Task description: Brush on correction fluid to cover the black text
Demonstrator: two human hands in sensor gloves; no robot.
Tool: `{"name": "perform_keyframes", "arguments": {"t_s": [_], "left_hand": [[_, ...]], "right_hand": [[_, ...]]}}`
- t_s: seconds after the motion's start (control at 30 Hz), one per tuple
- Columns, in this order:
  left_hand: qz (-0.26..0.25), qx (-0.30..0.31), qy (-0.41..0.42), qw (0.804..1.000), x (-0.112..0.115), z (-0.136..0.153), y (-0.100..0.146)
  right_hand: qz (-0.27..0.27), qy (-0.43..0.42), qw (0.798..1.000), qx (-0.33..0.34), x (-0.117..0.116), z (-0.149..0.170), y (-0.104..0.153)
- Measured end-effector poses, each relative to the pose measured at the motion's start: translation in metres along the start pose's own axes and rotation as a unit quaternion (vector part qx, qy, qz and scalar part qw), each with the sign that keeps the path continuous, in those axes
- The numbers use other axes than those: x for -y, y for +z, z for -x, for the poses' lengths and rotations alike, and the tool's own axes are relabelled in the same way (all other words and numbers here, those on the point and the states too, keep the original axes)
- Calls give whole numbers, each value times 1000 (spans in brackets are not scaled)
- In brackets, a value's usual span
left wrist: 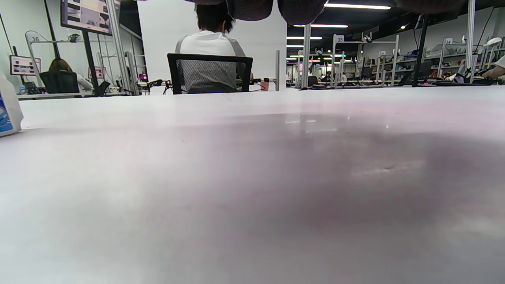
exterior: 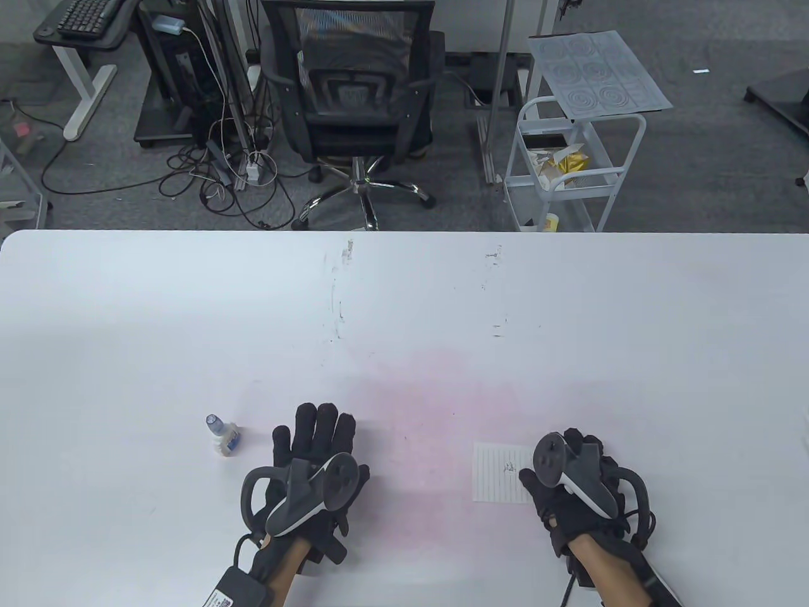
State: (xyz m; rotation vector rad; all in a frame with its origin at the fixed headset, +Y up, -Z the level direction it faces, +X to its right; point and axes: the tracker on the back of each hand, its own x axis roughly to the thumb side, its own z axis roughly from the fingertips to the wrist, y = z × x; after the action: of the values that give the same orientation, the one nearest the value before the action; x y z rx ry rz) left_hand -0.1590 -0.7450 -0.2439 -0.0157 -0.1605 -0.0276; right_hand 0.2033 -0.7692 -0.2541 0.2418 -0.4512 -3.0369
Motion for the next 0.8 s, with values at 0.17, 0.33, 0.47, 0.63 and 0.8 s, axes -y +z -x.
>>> {"name": "perform_keyframes", "arguments": {"t_s": [0.17, 0.33, 0.47, 0.63, 0.8], "left_hand": [[0, 0, 1, 1000, 0, 0, 0], [1, 1, -1, 1000, 0, -1, 0], [1, 1, -2, 1000, 0, -1, 1], [2, 1, -2, 1000, 0, -2, 1], [2, 1, -2, 1000, 0, -2, 1]], "right_hand": [[4, 3, 1000, 4, 0, -1, 0], [17, 8, 1000, 2, 0, -2, 1], [30, 16, 999, -6, 0, -5, 3], [39, 7, 999, -21, 0, -3, 4], [48, 12, 998, -34, 1, -2, 5]]}}
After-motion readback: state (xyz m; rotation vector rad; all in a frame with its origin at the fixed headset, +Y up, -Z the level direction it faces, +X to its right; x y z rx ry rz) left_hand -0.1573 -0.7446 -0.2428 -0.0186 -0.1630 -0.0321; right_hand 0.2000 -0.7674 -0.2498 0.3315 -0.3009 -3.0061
